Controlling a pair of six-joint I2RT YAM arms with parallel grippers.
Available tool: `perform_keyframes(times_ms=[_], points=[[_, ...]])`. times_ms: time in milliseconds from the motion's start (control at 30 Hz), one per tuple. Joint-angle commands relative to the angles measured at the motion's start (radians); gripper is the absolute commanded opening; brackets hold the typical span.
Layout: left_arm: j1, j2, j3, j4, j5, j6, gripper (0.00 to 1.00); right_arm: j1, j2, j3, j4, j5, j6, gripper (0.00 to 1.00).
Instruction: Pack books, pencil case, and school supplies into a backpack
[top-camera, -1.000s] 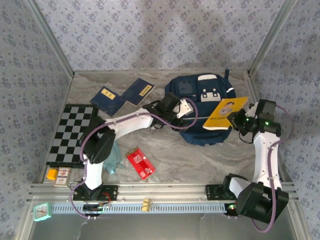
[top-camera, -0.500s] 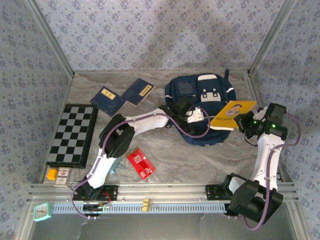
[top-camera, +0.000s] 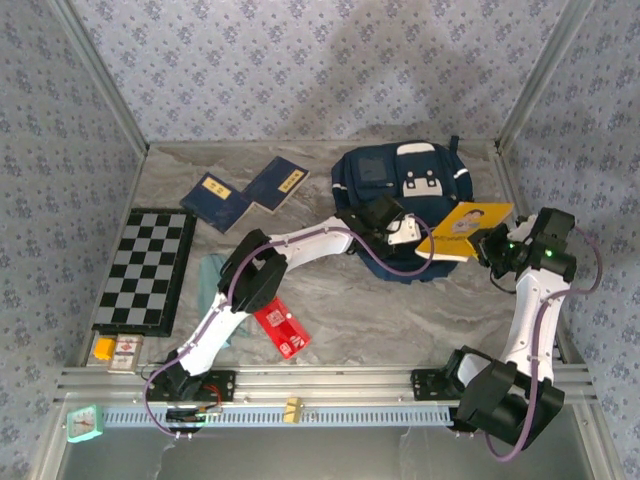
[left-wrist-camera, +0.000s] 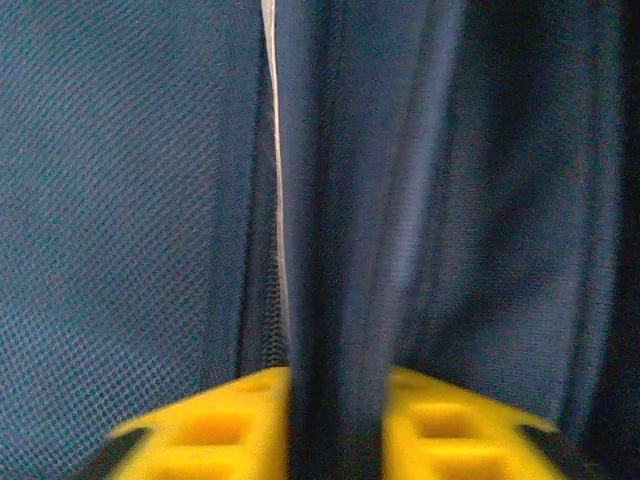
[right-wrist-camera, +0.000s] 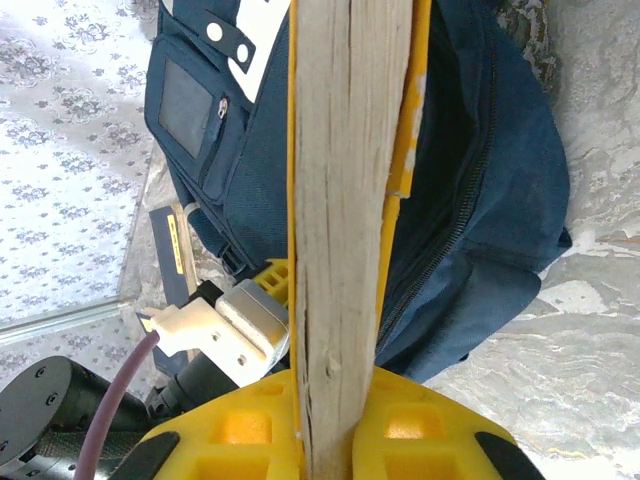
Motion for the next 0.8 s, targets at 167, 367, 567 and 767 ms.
perform_keyframes(times_ms=[167, 367, 567, 767], points=[[0.050, -0.137, -0.032, -0.008, -0.019, -0.138, 0.00, -0.019, -0.039, 0.077, -0.046, -0.022, -0.040, 0.00], [0.094, -0.295, -0.123, 0.014, -0.044, -0.339, 0.00, -0.017, -0.055, 0.136, -0.077, -0.041, -0.038, 0.00], [0.129, -0.417, -0.149, -0.003, -0.087, -0.462, 0.00, 0.002, -0.082, 0.200, -0.181, -0.070, -0.073, 0.00], [0.160, -0.434, -0.067, -0.049, -0.091, -0.528, 0.00, 0.048, -0.126, 0.191, -0.274, -0.038, -0.103, 0.00]])
